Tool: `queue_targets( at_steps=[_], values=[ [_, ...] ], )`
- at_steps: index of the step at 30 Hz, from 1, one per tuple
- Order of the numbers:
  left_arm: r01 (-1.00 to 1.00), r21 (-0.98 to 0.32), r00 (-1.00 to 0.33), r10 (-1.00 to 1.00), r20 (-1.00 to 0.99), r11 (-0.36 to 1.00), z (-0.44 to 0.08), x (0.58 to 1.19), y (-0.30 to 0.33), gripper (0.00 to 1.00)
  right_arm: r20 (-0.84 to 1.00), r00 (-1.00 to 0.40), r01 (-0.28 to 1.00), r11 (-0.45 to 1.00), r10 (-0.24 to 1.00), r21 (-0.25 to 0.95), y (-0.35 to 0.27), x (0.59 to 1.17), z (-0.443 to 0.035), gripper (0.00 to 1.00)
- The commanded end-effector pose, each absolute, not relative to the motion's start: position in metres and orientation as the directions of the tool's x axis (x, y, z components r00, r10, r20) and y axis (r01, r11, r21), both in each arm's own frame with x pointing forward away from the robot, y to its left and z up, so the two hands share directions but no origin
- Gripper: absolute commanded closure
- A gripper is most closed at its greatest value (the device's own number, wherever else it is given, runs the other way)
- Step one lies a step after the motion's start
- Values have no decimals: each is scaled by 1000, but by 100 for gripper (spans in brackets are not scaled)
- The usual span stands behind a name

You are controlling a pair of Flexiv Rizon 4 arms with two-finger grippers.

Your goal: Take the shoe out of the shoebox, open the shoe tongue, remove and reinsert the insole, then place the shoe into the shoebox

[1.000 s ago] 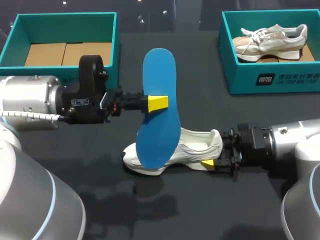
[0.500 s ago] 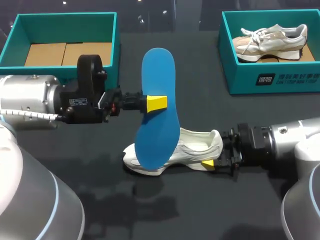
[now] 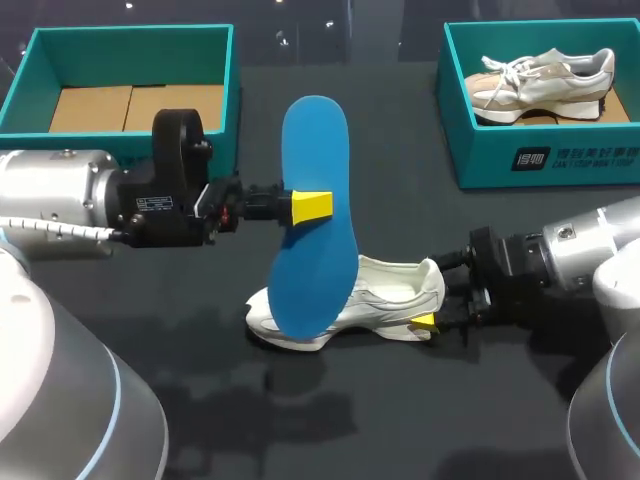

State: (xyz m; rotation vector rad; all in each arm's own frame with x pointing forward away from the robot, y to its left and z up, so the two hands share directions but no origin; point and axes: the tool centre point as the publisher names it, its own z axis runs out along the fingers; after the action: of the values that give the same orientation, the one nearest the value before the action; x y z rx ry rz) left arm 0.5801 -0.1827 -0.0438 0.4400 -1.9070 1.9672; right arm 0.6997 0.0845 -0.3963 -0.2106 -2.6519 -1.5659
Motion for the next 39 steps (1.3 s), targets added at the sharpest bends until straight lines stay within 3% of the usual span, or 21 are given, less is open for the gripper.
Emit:
queue_targets(
  at_steps=[1, 11, 13, 29, 39],
  values=[
    [-464, -885, -885, 43, 463, -23, -45, 580, -185, 100, 131, -987, 159, 626, 90, 763, 81, 698, -381, 0],
    [-464, -885, -885, 43, 463, -23, -45, 580, -185, 100, 136, -983, 178, 800, 121, 573, 79, 692, -361, 0],
    [-464, -885, -885, 43, 463, -23, -45, 580, -185, 100, 177, -973, 215, 856, 148, 470, 77, 690, -355, 0],
    [-464, -885, -885, 43, 463, -23, -45, 580, -185, 100, 177, -973, 215, 856, 148, 470, 77, 690, -355, 0],
    [-464, -885, -885, 43, 463, -23, -45, 580, -185, 100, 201, -955, 259, 941, 216, 220, 82, 684, -334, 0]
  ],
)
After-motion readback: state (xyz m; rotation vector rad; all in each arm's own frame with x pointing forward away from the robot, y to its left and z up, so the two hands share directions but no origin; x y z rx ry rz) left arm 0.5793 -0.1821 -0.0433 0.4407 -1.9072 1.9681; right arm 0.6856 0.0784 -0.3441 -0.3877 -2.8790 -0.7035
